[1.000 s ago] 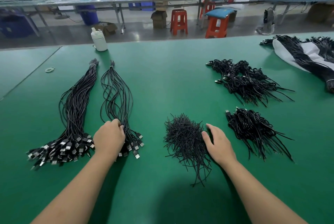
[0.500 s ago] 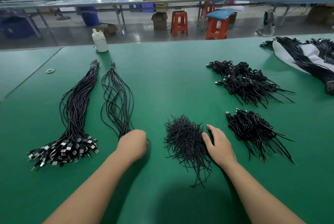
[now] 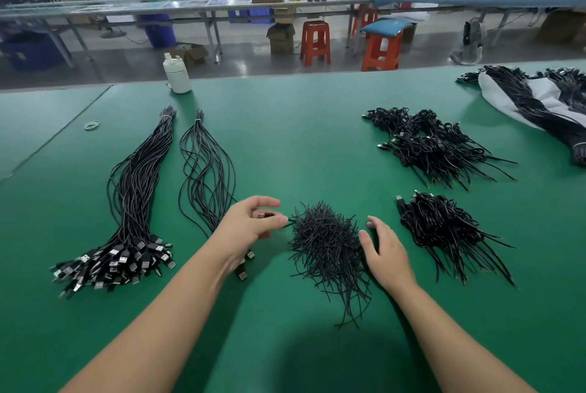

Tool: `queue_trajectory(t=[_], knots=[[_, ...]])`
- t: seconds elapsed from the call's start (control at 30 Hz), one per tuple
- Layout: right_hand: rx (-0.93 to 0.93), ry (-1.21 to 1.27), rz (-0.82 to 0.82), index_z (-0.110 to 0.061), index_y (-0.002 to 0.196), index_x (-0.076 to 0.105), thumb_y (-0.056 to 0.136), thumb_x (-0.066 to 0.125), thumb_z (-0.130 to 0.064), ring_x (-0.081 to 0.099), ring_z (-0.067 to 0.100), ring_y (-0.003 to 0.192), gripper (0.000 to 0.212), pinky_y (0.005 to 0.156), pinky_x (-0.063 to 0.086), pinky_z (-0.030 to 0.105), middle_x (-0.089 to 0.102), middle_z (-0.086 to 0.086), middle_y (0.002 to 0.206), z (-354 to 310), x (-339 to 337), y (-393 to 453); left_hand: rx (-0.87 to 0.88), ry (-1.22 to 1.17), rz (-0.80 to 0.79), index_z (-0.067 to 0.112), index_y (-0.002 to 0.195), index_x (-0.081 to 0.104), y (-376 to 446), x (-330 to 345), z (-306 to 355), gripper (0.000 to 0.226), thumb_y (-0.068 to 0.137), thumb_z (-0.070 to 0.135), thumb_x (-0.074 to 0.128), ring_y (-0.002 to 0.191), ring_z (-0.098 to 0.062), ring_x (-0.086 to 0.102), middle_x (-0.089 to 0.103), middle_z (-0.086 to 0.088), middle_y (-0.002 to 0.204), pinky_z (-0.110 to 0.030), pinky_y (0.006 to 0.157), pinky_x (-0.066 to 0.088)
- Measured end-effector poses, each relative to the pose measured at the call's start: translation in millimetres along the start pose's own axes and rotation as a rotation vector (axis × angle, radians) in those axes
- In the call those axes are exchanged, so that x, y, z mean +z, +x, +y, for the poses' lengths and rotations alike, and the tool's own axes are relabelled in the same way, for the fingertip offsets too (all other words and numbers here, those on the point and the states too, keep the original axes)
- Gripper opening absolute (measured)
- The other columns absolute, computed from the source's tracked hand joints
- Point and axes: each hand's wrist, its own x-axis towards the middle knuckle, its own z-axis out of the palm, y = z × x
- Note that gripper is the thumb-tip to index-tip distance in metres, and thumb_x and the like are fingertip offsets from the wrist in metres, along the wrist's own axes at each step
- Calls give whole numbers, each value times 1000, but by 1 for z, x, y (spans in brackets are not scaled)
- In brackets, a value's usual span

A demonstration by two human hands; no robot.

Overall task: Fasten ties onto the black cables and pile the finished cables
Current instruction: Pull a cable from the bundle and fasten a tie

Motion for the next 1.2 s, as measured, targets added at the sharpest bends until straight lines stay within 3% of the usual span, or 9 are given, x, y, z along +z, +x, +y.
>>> queue_trajectory(t=[0.1, 0.3, 0.5, 0.67, 0.73, 0.9, 1.0, 1.07, 1.2], knots=[[5, 117, 74, -23, 144, 42, 99, 34, -56, 47, 13, 130, 57, 110, 40, 43, 53, -4, 140, -1, -2, -2, 3, -192, -35, 19, 109, 71, -3, -4, 0, 51, 61, 19, 88, 78, -11, 66, 74, -2, 90, -28, 71, 46], [-59, 210, 296, -17, 126, 61, 103, 48, -18, 52, 11, 123, 27, 111, 41, 40, 60, -4, 128, -45, -10, -14, 88, -55, -249, 24, 107, 74, -15, -6, 9, 42, 69, 32, 89, 83, -21, 56, 62, -13, 90, -30, 77, 47], [-230, 682, -282, -23, 113, 72, 101, 41, -42, 60, 5, 118, 38, 105, 42, 26, 71, -12, 118, -142, -2, -49, 223, -102, -230, 19, 108, 73, -22, 14, 24, 40, 70, 23, 84, 71, -18, 56, 53, -16, 82, -24, 71, 47], [-226, 855, -259, -15, 83, 60, 106, 39, -20, 66, 24, 82, 31, 96, 48, 55, 61, -3, 70, -163, -2, -54, 196, -290, -116, 19, 116, 68, -21, 21, 22, 52, 69, 30, 87, 74, -9, 58, 66, -4, 91, -21, 68, 44], [-239, 831, -243, -15, 80, 57, 107, 39, -15, 63, 20, 76, 32, 93, 49, 54, 55, 0, 68, -167, -2, -54, 153, -264, -209, 19, 114, 71, -24, 22, 18, 47, 75, 46, 78, 82, -15, 61, 70, -6, 107, -27, 69, 46], [-235, 783, -260, -17, 75, 57, 107, 39, -13, 59, 11, 73, 37, 84, 46, 25, 63, 1, 68, -171, 1, -58, 155, 117, -385, 26, 124, 69, -34, 21, 18, 42, 100, 48, 42, 68, -23, 50, 54, -3, 65, -36, 77, 43], [-191, 826, -303, -15, 73, 59, 107, 39, -13, 61, 14, 75, 40, 82, 46, 26, 65, 3, 69, -170, 3, -62, 194, 214, -356, 28, 126, 67, -39, 19, 23, 40, 107, 40, 34, 67, -27, 57, 59, -3, 63, -25, 78, 47], [-154, 855, -344, -12, 78, 61, 107, 38, -14, 63, 17, 75, 37, 79, 47, 29, 63, 2, 69, -170, 5, -66, 226, 247, -281, 34, 122, 69, -38, 19, 24, 40, 107, 42, 33, 90, -25, 68, 73, -9, 84, -19, 94, 47], [-144, 886, -356, -11, 80, 59, 108, 36, -15, 61, 25, 77, 36, 89, 47, 52, 59, -2, 65, -171, 10, -68, 198, 196, -332, 36, 119, 71, -37, 17, 24, 46, 99, 55, 34, 85, -18, 69, 74, -2, 83, -42, 105, 46]])
